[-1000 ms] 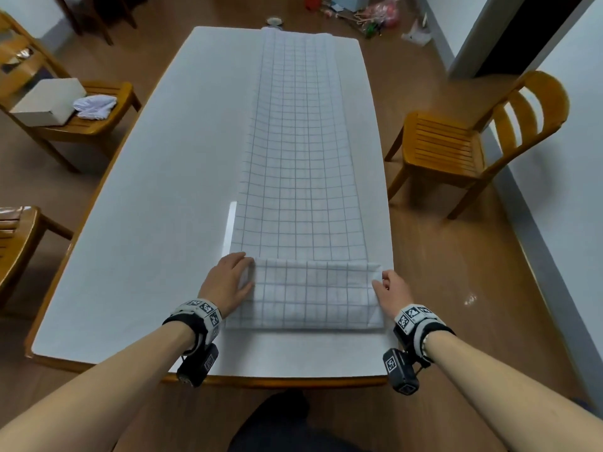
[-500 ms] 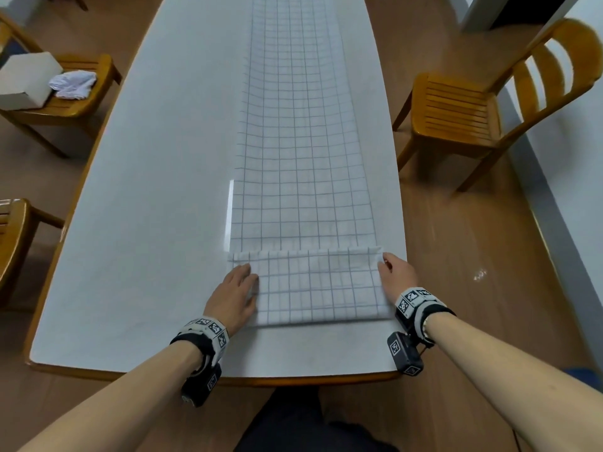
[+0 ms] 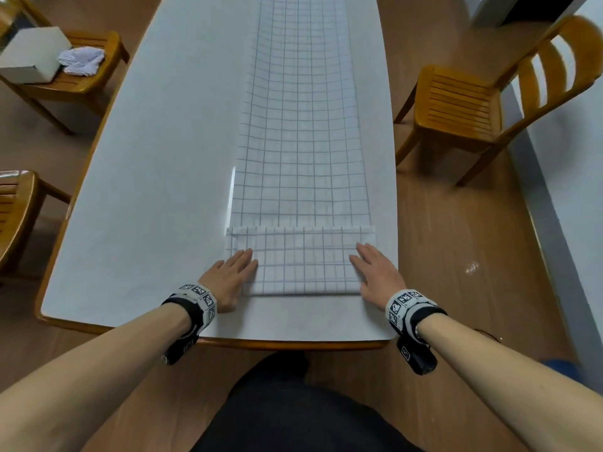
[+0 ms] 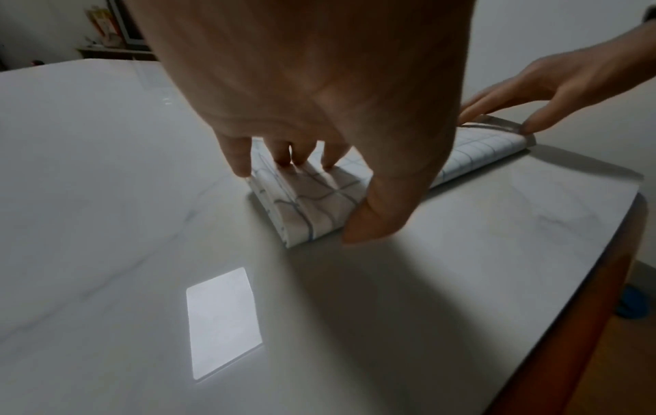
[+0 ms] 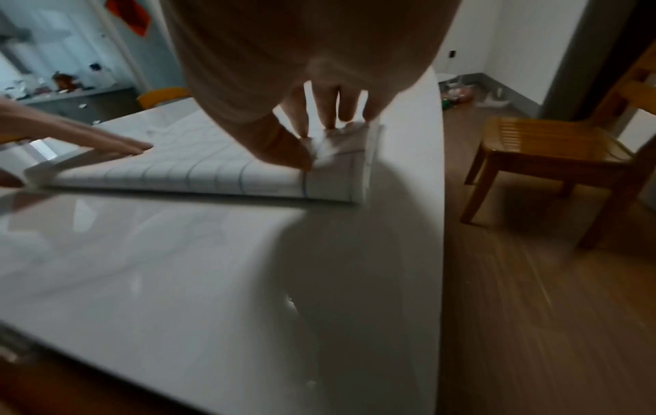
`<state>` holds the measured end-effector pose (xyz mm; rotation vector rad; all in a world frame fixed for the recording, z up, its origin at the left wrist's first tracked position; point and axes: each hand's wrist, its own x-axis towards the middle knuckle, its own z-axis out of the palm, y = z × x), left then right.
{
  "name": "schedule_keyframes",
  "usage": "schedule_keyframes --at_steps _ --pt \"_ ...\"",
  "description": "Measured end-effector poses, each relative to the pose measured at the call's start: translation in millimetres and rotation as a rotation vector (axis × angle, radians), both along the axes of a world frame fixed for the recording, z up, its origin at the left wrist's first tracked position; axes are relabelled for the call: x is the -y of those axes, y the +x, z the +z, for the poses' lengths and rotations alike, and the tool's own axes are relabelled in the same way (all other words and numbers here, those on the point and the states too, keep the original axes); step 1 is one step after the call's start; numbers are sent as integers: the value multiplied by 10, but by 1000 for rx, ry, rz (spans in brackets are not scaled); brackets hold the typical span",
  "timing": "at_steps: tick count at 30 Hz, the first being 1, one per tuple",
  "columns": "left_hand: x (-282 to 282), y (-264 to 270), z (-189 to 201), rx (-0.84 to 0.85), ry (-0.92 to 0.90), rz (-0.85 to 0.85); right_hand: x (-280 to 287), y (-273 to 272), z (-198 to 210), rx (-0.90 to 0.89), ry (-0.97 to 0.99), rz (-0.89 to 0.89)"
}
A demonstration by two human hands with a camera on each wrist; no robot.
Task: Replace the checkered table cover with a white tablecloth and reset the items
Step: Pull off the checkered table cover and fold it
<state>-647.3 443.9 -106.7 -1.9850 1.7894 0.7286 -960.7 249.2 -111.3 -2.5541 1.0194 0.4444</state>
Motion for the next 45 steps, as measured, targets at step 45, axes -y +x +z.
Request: schedule_keyframes --at_steps 45 --pt "-534 -804 878 -97 -167 386 -289 -760 878 173 258 -213"
